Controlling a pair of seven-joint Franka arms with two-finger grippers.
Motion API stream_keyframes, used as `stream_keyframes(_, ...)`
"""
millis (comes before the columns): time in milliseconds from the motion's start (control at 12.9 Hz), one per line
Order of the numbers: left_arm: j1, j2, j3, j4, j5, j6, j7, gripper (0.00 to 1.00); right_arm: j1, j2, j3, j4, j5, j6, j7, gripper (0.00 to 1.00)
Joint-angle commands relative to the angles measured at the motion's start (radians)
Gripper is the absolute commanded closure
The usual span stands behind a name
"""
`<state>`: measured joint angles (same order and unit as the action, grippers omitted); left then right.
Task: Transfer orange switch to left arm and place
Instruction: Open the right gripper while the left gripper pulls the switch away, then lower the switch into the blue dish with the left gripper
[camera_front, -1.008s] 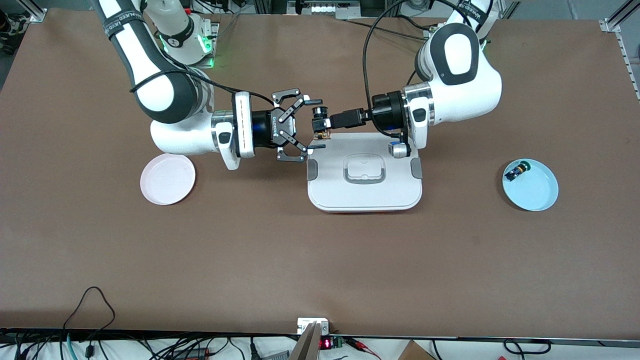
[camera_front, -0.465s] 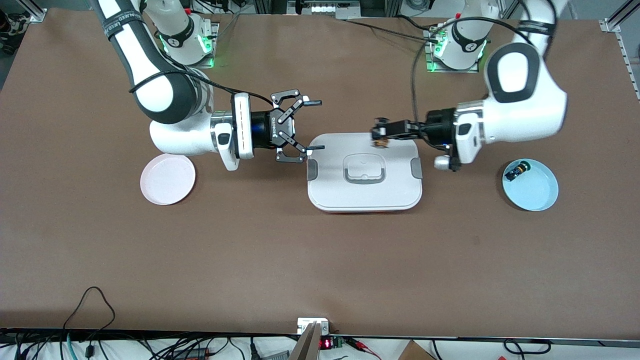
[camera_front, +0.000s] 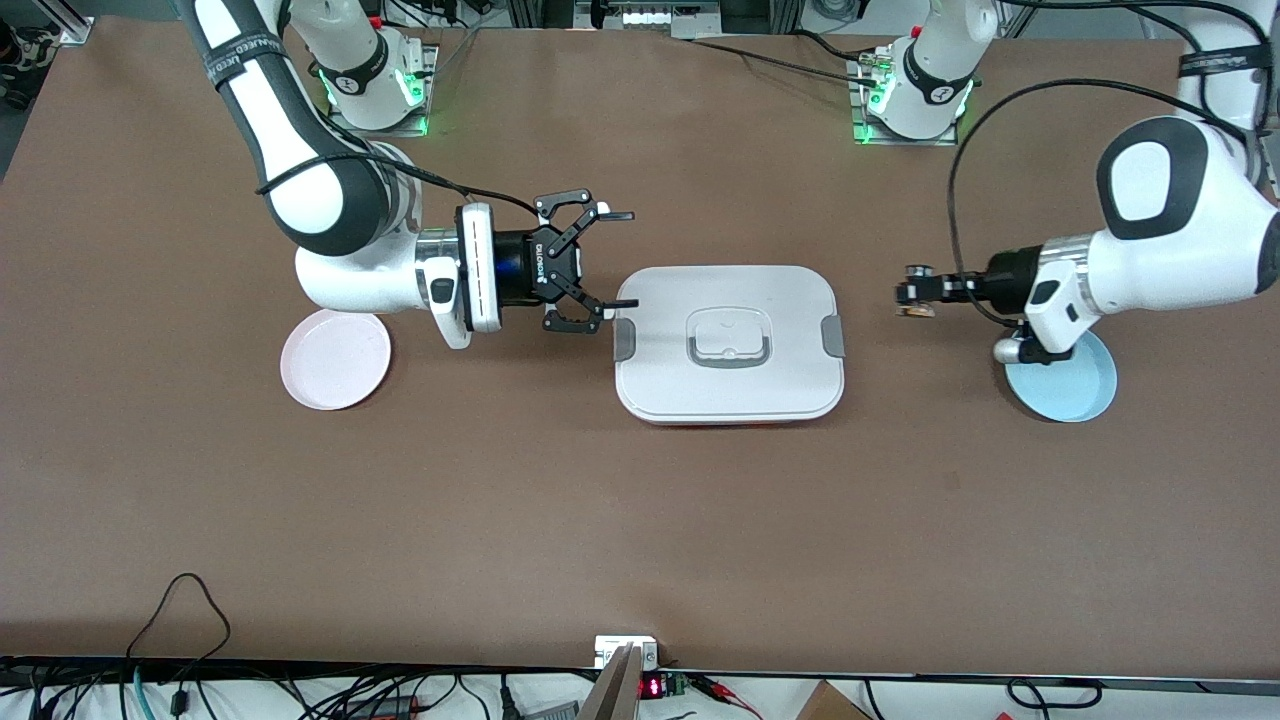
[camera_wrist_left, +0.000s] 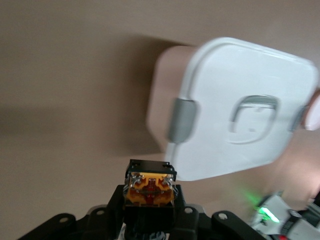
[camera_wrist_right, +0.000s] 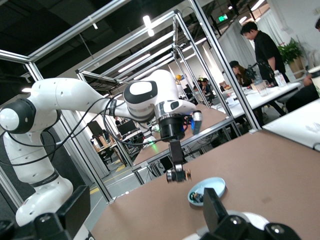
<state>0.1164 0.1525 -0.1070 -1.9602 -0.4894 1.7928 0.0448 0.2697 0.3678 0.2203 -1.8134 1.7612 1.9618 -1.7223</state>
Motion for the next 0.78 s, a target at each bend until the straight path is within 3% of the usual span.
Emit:
stream_keyframes(0, 0.049, 0.059, -0.002, 0.04, 0.194, -0.015, 0.068, 1.0, -0.009, -0.047, -0.027, -0.06, -0.034, -0.021, 0.032, 0.0)
stream_keyframes(155, 0.09, 0.116, 0.001, 0.066, 0.358, 0.038, 0.079, 1.0, -0.01, -0.052, -0.061, -0.057, -0.08, -0.061, 0.172, 0.0)
stream_keyframes(388, 0.129, 0.183, 0.009, 0.076, 0.581, 0.118, 0.052, 1.0, -0.021, -0.056, -0.088, -0.053, -0.222, -0.064, 0.338, 0.0)
stream_keyframes(698, 0.207, 0.323, 0.013, 0.144, 0.681, 0.223, 0.007, 1.0, -0.021, -0.056, -0.16, -0.057, -0.518, -0.064, 0.706, 0.0)
